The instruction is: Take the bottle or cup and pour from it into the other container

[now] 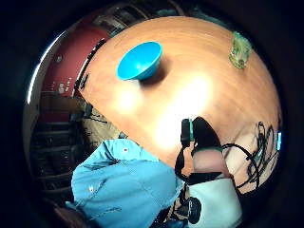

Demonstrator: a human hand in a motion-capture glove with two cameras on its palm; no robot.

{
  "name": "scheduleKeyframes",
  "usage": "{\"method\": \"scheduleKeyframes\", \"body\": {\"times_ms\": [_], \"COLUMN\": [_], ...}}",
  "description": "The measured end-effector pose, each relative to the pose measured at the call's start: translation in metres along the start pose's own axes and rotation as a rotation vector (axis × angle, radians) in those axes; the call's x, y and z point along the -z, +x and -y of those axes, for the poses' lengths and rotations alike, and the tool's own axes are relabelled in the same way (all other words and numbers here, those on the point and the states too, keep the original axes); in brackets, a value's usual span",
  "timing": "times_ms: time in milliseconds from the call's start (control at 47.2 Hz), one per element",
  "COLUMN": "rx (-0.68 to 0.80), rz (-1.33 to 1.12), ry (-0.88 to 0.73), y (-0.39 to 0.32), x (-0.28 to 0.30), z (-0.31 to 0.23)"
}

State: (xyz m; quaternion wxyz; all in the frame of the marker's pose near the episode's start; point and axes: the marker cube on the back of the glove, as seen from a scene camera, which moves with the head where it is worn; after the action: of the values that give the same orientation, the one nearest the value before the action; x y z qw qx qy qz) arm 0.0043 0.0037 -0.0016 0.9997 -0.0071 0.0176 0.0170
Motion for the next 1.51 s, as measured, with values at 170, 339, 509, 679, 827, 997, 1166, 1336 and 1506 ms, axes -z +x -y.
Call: {"method": "scheduleKeyframes", "body": {"times_ms": [170, 339, 509, 679, 827, 997, 1166, 1336, 1506], "rx": [-0.03, -0.084, -0.154, -0.204, -0.262, -0.297, -0.289, -0.234, -0.174], "rz": [-0.001, 0.001, 0.004, 0.006, 0.025, 0.02, 0.141, 0.477, 0.701], "ry": [0.0, -0.001, -0.014, -0.01, -0.034, 0.004, 0.097, 0.236, 0.319], "y": [0.015, 0.044, 0.072, 0.1, 0.136, 0.165, 0.198, 0.218, 0.231], "x": [-0.003, -0.004, -0.005, -0.007, 0.002, 0.002, 0.008, 0.005, -0.005], "z": [-0.018, -0.035, -0.047, -0.053, -0.051, -0.051, -0.037, -0.011, 0.024]}}
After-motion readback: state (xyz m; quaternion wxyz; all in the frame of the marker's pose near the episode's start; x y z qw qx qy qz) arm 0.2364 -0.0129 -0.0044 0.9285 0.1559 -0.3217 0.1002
